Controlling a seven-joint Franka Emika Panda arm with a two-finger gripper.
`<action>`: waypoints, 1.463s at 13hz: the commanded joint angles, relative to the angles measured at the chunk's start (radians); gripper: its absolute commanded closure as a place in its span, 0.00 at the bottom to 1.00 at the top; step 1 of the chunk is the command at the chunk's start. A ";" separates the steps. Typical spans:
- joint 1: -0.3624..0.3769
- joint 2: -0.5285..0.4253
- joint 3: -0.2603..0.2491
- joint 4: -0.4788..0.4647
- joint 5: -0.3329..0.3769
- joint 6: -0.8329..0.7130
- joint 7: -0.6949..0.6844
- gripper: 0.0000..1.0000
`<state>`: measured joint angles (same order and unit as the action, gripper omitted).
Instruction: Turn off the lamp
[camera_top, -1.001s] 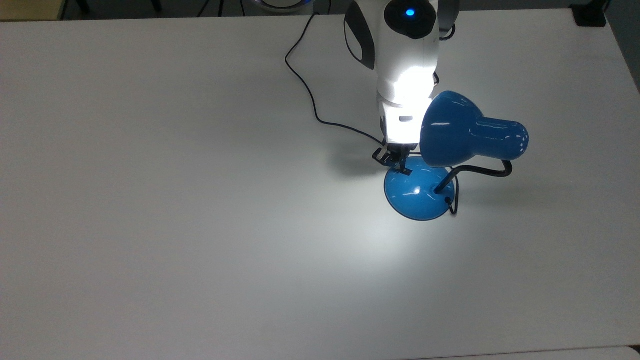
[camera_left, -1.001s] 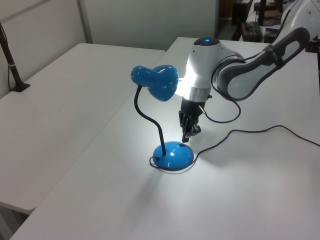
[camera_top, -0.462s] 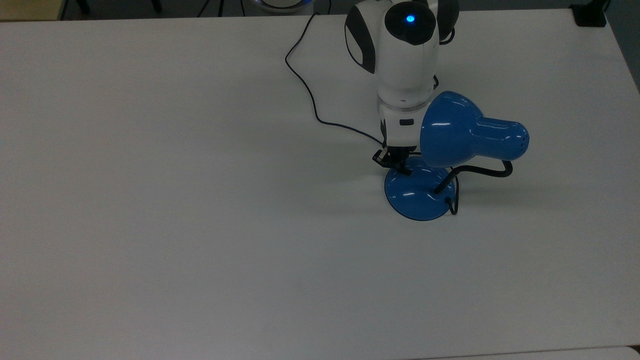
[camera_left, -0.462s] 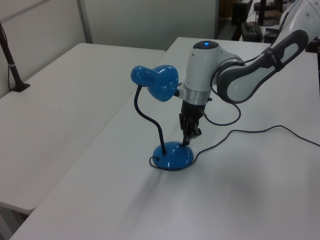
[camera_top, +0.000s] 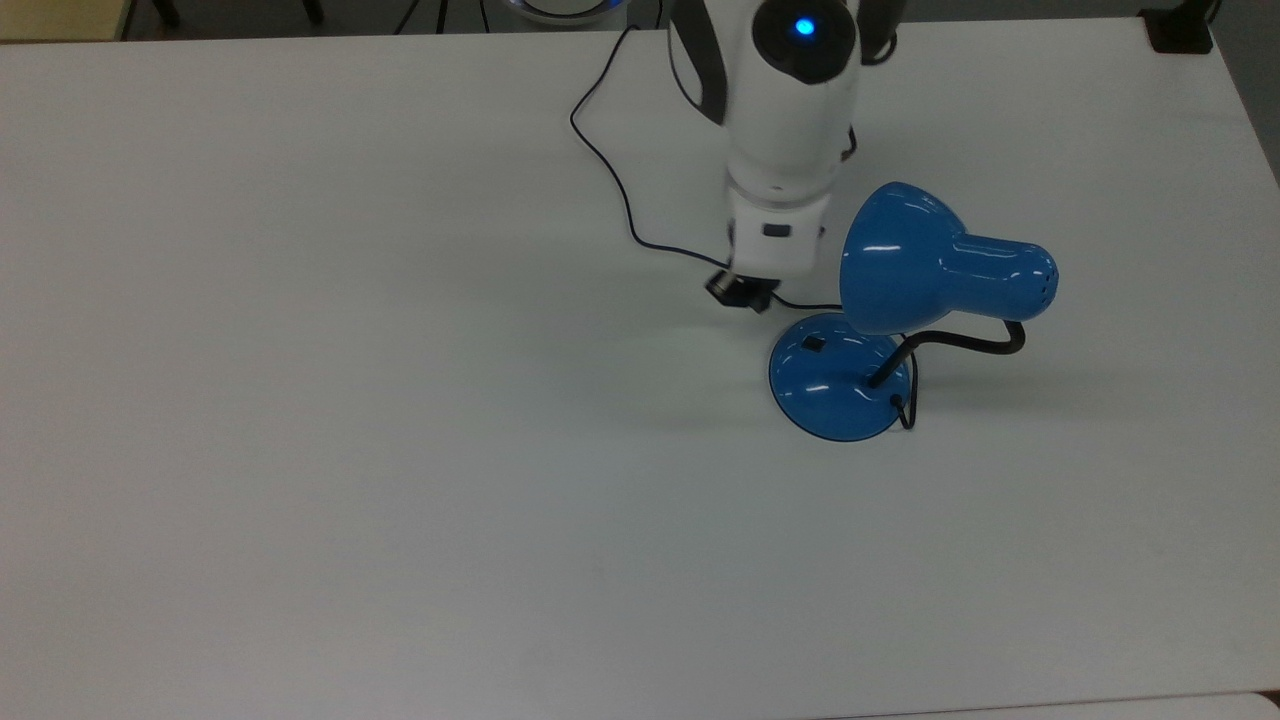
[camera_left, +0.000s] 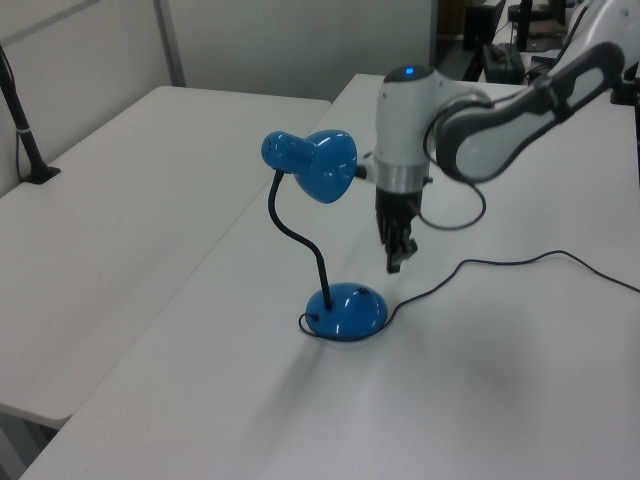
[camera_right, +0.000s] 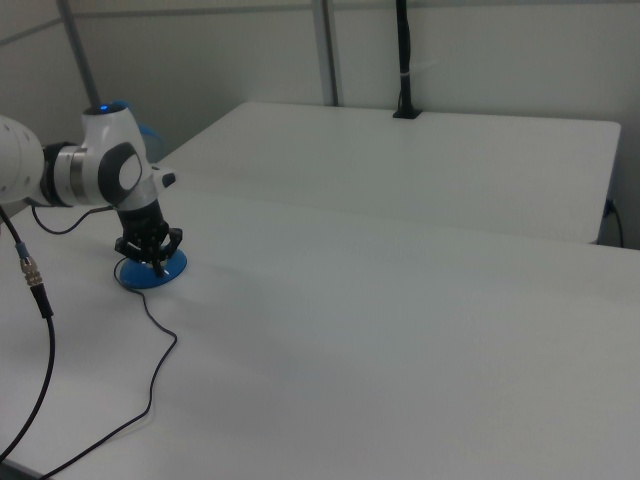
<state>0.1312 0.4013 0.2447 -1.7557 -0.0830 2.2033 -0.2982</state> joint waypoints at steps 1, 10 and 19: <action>-0.091 -0.137 0.001 -0.030 -0.003 -0.169 0.085 1.00; -0.093 -0.345 -0.211 0.018 -0.006 -0.431 0.326 0.76; -0.091 -0.381 -0.266 0.084 0.003 -0.491 0.338 0.00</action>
<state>0.0300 0.0305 -0.0045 -1.7005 -0.0851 1.7371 0.0192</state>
